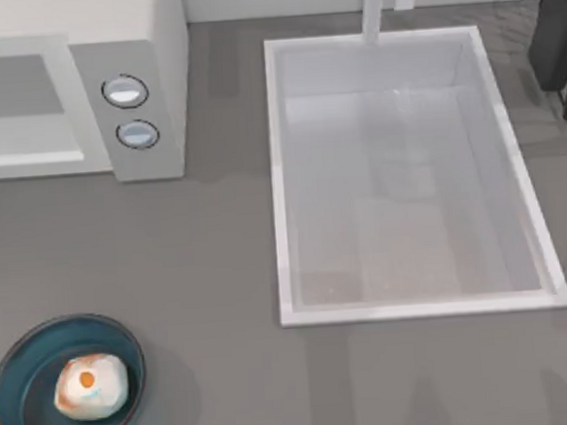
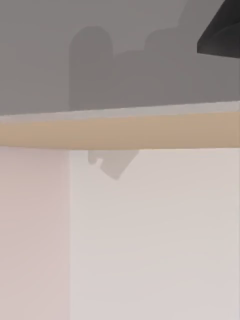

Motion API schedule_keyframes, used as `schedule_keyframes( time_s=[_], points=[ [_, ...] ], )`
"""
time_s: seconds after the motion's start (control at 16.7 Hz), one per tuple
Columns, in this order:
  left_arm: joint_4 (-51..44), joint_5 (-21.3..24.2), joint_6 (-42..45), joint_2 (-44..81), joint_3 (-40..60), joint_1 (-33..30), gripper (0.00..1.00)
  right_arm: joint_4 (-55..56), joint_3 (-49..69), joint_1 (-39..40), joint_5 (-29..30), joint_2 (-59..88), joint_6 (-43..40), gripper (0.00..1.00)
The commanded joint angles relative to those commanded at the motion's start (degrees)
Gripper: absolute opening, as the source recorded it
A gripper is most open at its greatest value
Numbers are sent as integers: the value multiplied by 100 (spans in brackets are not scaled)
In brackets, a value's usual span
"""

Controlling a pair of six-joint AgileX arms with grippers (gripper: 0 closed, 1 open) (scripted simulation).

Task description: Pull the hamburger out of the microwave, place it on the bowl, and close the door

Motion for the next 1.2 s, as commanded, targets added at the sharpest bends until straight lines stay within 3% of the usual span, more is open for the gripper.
schedule_keyframes(
  time_s=[0.3, 0.72, 1.2],
  points=[
    [115, -64, -154, -259, -224, -151, 0, 0, 0, 0, 0, 0, 0, 100],
    [898, -472, -1042, -1680, -1977, -963, 0, 0, 0, 0, 0, 0, 0, 100],
    [1053, -663, -1380, -2043, -2353, -1265, 0, 0, 0, 0, 0, 0, 0, 100]
  ],
)
